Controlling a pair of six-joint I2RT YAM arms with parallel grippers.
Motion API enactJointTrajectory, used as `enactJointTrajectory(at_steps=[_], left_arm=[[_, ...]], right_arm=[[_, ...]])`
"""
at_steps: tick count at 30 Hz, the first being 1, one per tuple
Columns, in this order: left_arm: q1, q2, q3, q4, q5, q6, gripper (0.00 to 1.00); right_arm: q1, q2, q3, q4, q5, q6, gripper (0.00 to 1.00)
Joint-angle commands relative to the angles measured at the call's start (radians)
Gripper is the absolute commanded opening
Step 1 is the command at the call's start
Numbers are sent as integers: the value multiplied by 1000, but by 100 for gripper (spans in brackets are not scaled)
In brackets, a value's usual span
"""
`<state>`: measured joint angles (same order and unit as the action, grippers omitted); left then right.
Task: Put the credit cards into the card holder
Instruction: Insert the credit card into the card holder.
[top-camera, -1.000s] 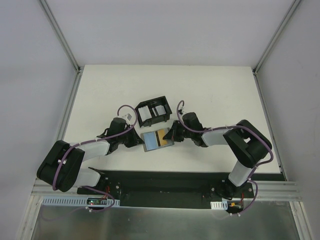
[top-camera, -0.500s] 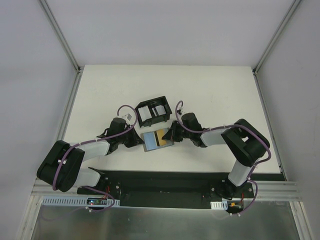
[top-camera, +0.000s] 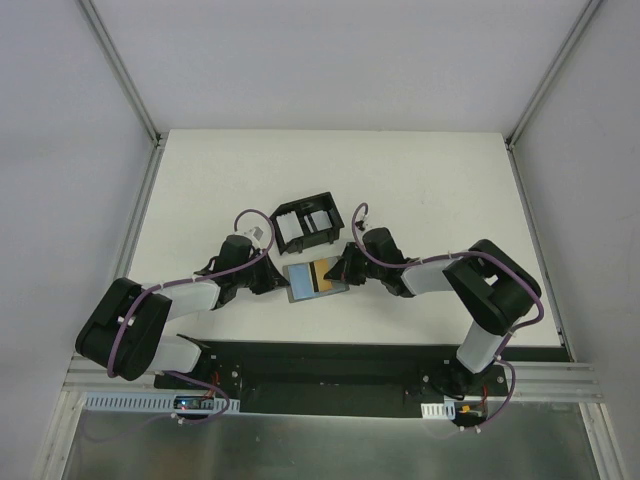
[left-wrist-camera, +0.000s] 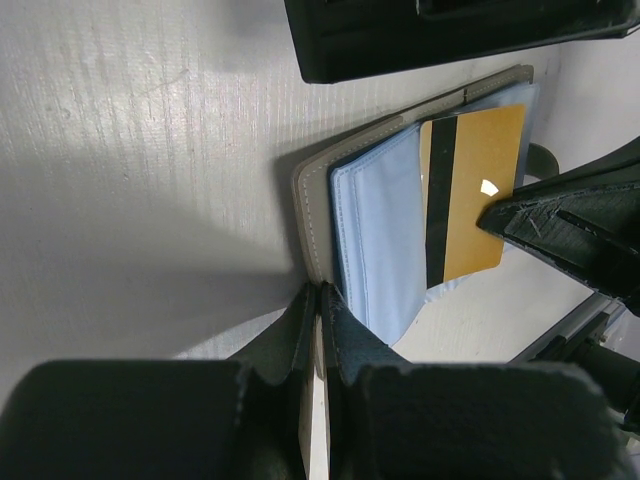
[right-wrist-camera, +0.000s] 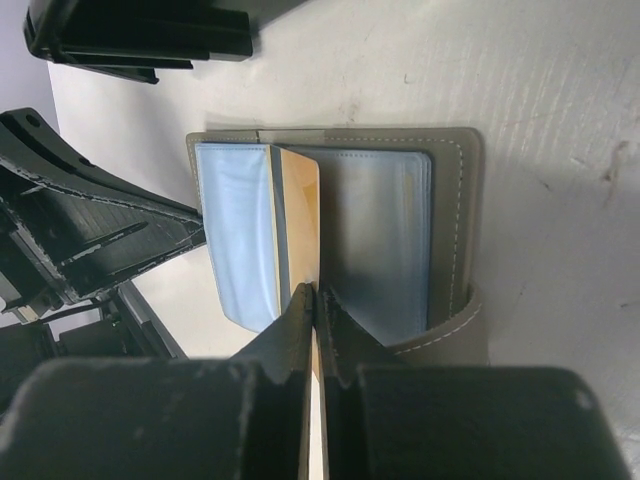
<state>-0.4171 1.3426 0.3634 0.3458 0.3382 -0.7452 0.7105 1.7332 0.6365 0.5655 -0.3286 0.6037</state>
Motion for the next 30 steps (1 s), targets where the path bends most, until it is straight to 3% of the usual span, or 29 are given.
enactJointTrajectory(at_steps=[1,10,21,30], left_arm=[[3,21,-20,-11,2,0,0],[3,4,-29,-7,-4,-10,0],[3,-3,-46,-13,-30,-19,0],[3,-14,-46,-13,-33,-20,0]], right_arm=[[-2,19,-24,-160,60,1,1],[20,51,37,-240,10,21,0],[10,-38,-32,-285,126,41,0],[40,54,43,-300,24,31,0]])
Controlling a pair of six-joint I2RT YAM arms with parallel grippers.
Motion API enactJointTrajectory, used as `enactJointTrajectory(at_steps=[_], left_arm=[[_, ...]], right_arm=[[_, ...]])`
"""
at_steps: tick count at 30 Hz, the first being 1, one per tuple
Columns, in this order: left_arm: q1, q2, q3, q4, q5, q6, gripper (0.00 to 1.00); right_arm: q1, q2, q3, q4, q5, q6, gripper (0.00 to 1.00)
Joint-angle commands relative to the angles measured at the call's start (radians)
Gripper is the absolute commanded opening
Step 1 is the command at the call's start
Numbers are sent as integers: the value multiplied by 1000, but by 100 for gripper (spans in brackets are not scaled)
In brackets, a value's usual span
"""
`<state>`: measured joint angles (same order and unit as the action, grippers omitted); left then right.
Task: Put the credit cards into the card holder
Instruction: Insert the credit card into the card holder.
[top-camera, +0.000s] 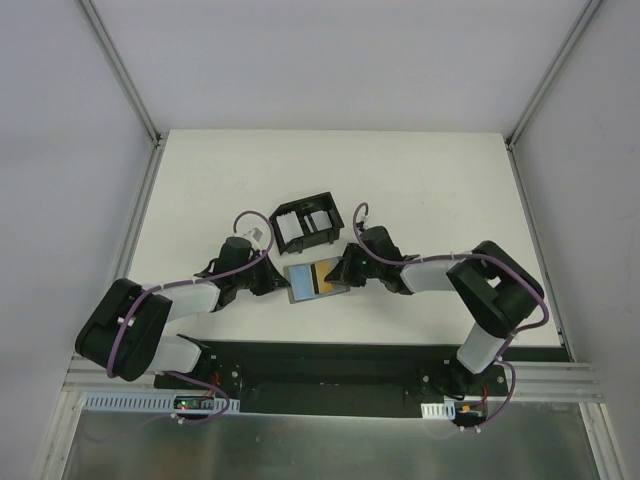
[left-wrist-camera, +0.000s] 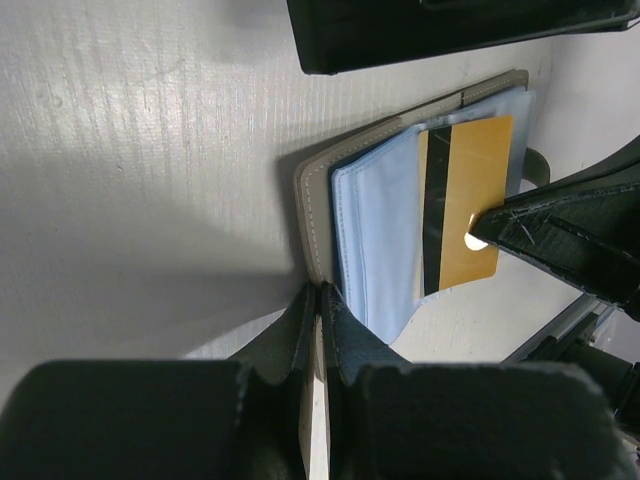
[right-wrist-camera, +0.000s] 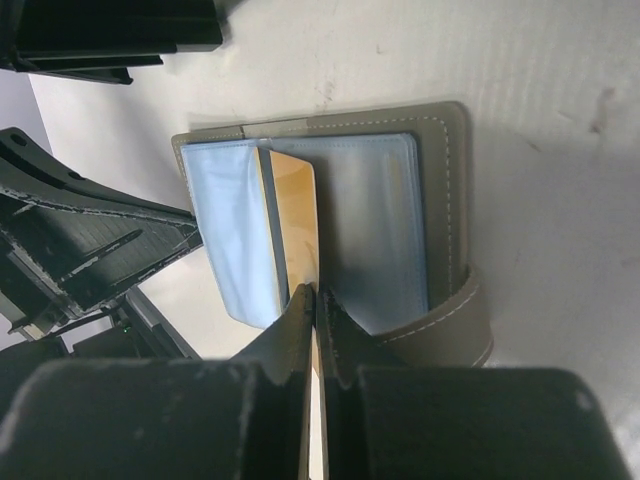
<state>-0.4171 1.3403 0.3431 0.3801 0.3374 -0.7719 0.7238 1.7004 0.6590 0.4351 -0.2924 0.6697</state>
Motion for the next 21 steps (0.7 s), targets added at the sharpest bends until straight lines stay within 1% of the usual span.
enactJointTrajectory(at_steps=[1,4,13,19,21], left_arm=[[3,-12,-27,-46,-32,8,0],[3,-10,-27,-47,-31,5,0],[3,-32,-36,-66,-58,-6,0],[3,-33,-35,-69,-69,-9,0],[3,-33,-33,-73,-74,-10,0]], right_arm=[[32,99,31,-171,-22,-32,0],[34,90,30,-173,-21,-22,0],[3,-15,-45,-213,67,-2,0],[6,-4,-39,-222,53,10,0],[6,-24,-45,-231,68,14,0]])
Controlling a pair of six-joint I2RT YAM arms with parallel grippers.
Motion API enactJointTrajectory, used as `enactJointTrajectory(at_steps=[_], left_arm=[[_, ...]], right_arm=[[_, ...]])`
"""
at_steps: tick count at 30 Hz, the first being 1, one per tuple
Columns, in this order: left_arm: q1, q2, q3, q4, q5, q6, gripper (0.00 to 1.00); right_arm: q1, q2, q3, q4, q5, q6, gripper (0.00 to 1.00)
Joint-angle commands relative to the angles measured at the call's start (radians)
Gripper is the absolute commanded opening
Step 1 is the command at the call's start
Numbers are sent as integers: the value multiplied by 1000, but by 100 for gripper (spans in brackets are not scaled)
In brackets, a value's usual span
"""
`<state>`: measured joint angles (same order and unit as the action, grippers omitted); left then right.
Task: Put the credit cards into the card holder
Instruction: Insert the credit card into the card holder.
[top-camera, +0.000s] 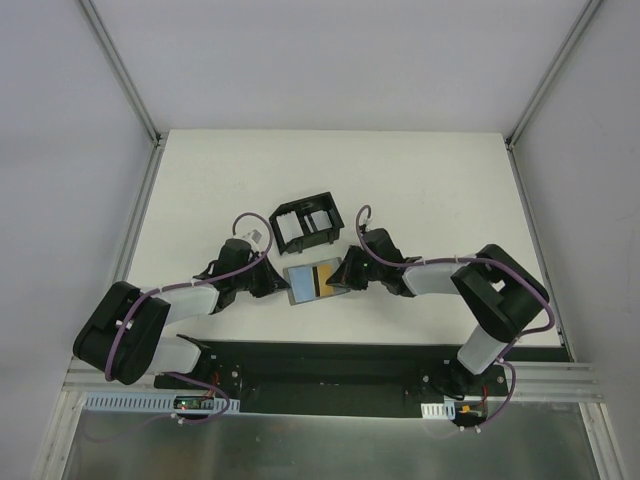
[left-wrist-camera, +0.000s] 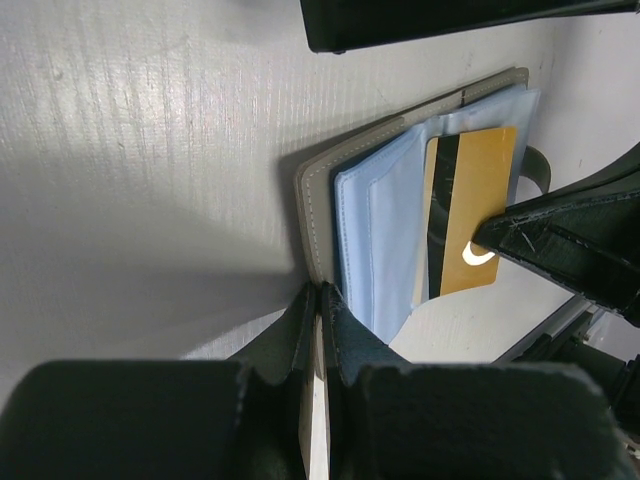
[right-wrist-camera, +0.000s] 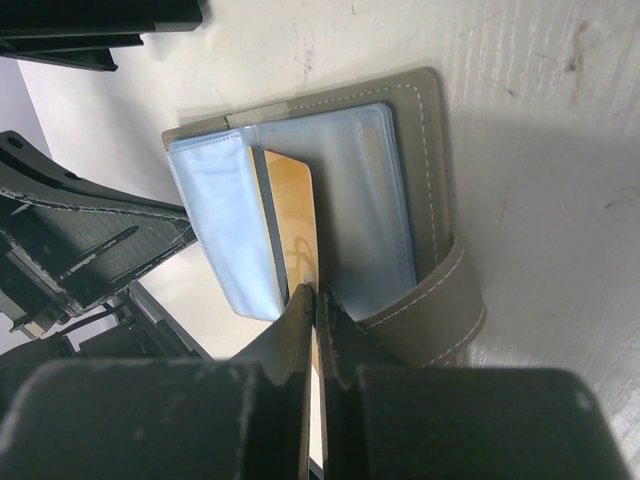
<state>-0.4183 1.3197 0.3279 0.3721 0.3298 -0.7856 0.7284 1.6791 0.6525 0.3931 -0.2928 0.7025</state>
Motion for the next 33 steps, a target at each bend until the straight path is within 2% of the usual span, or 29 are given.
enactJointTrajectory(at_steps=[1,6,16,21,25,30,33], left_arm=[[4,-11,-16,-68,-67,2,0],[4,-19,-15,-70,-71,0,0],[4,-8,-7,-58,-49,8,0],[4,-8,-6,-58,-49,8,0],[4,-7,-6,-56,-46,8,0],[4,-2,-1,-50,-41,8,0],[4,-5,-7,-48,-41,5,0]], right_arm=[[2,-31,-54,-188,95,-18,1],[5,-45,-57,-198,103,-23,0],[22,83,25,-163,-49,-25,0],[17,91,26,-143,-69,-11,0],[9,83,30,-112,-80,-9,1],[25,159,81,-50,-160,-2,0],[52,157,88,-26,-141,-3,1]])
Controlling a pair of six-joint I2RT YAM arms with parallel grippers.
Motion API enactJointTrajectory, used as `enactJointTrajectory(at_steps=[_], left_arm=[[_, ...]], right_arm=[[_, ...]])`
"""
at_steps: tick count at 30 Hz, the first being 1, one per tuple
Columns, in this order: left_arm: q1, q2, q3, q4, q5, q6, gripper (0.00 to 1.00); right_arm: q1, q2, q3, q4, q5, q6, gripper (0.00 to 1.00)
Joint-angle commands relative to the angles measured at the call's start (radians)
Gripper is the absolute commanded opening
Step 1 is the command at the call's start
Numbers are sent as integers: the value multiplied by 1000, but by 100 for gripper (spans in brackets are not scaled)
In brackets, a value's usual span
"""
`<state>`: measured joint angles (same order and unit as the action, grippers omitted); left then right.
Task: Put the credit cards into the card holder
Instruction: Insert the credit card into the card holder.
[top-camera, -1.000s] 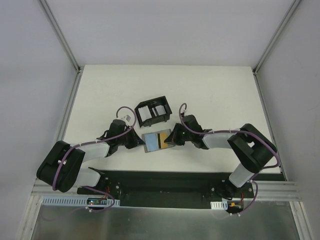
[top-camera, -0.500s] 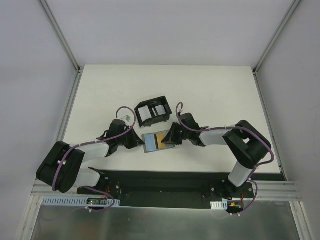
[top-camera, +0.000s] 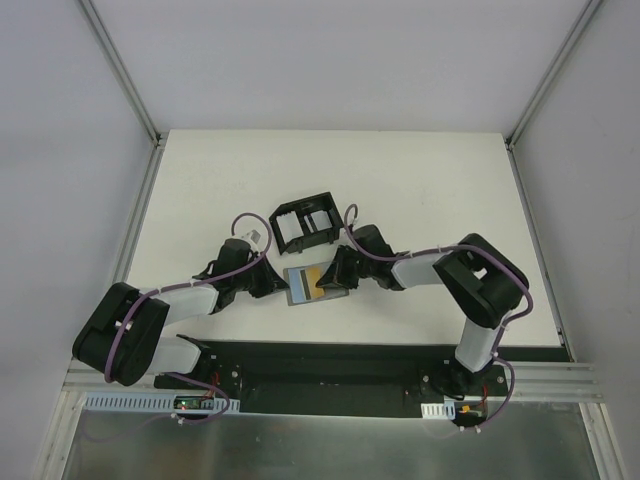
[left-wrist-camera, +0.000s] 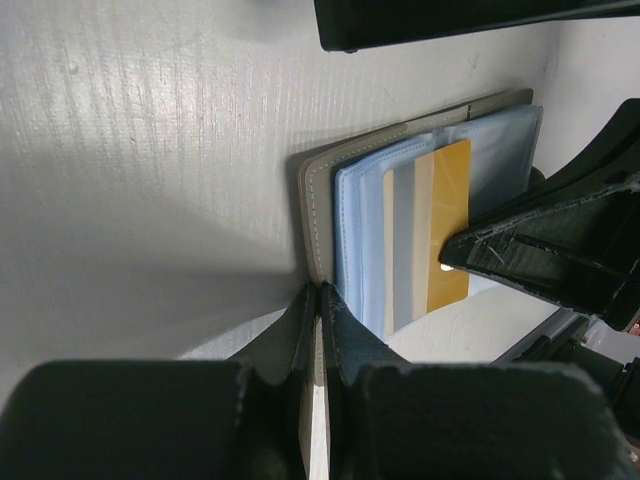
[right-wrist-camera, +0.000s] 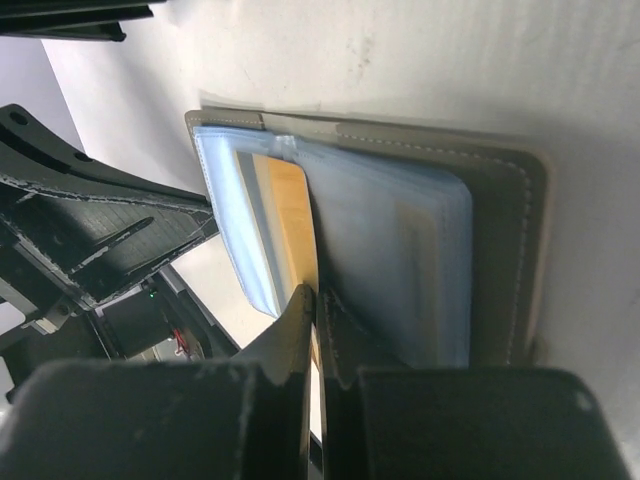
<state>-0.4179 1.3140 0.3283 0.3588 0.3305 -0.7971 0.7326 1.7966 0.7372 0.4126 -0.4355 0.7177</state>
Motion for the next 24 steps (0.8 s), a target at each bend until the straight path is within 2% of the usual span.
enactJointTrajectory(at_steps=[1,6,10,13,24], left_arm=[[2,-2,-9,-32,-42,13,0],[4,-10,-11,-32,-42,15,0],[4,-15,-11,-34,-36,16,0],[4,-18,-5,-41,-34,27,0],[2,-19,5,-44,-24,38,0]], right_arm=[[53,35,7,-43,9,-23,2],[56,-25,18,-93,66,-92,11],[57,-126,30,-201,158,-184,27],[57,-178,48,-270,204,-247,36],[56,-57,146,-273,87,-245,38]])
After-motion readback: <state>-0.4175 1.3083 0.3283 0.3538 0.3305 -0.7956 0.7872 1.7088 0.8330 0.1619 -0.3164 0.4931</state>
